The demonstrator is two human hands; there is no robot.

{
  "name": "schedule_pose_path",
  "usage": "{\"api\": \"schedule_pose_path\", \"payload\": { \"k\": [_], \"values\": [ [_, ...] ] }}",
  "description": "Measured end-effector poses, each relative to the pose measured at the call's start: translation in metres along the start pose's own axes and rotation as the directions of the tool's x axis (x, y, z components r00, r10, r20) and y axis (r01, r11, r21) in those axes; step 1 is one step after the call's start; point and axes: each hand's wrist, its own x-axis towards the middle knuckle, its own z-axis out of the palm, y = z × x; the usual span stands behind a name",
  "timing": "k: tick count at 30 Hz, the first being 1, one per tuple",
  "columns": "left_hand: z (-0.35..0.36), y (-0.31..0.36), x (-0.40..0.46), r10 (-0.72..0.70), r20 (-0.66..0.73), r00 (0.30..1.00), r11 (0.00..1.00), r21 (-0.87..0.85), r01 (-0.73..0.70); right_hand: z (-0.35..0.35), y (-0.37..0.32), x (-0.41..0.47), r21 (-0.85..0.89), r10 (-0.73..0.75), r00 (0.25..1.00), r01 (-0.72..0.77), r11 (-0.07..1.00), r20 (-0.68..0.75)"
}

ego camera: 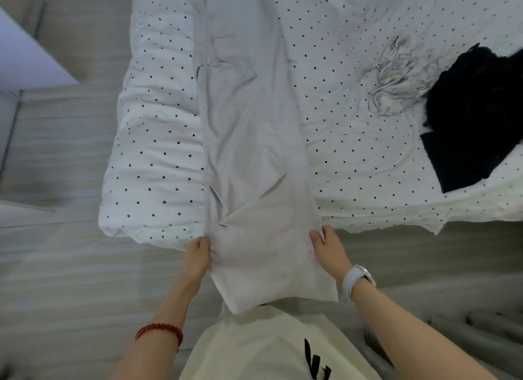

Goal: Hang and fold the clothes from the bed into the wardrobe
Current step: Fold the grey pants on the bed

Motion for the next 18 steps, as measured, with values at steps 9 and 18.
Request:
{"api": "schedule_pose_path", "payload": {
  "k": [9, 18],
  "values": [
    [0.014, 0.011, -0.059, -0.112, 0.212, 0.971, 0.941, -0.291, 0.172, -0.027, -0.009, -0.048, 0.155, -0.041, 0.991, 0.022, 0.988, 0.125],
    [-0.001, 0.007, -0.11, -0.117, 0.122, 0.986, 0.97, -0.199, 0.14, -0.052, -0.006, -0.073, 0.029, -0.021, 0.978, 0.015, 0.999, 0.209]
  ]
}}
